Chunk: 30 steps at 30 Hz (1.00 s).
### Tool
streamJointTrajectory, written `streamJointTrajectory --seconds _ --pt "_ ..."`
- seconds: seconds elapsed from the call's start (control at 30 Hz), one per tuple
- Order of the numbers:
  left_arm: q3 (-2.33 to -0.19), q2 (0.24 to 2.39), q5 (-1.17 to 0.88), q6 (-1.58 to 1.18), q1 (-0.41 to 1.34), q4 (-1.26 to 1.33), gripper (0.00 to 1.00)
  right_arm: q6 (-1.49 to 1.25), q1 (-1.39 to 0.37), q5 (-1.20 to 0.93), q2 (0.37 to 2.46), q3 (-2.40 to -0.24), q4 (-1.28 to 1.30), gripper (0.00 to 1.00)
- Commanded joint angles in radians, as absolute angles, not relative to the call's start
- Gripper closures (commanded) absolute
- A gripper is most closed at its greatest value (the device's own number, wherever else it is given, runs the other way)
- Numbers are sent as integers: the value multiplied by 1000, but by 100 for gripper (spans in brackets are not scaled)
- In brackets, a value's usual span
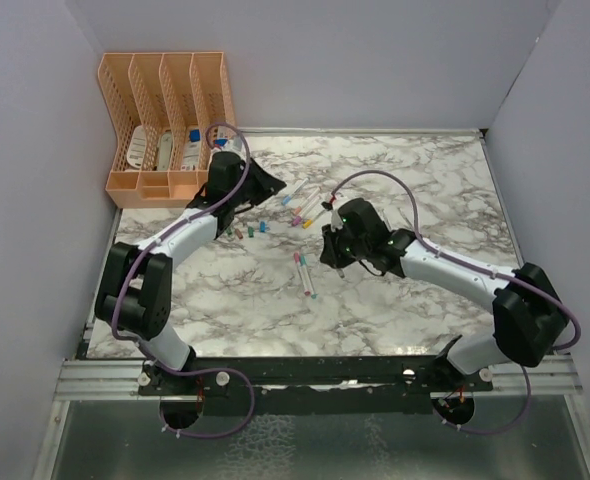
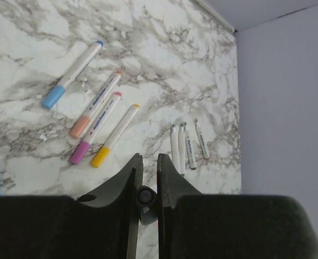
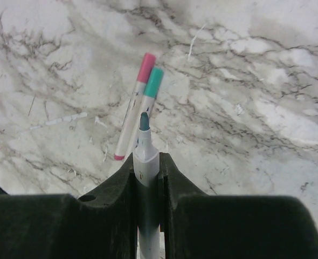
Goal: Open the pen caps
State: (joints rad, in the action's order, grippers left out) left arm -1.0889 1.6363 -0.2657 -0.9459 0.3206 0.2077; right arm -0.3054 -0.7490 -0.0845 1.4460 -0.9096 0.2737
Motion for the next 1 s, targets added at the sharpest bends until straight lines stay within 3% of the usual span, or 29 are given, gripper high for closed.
streamJointTrajectory --seconds 0.0,0.5,0.97 --pt "-1012 1562 -272 -868 325 119 100 -311 -703 111 1523 -1043 342 99" --pt "-959 1487 15 -600 340 -279 100 -213 -534 162 1809 -1303 364 99" --pt "-1128 1671 -15 -580 397 -256 100 -201 -470 130 1859 -1325 343 99"
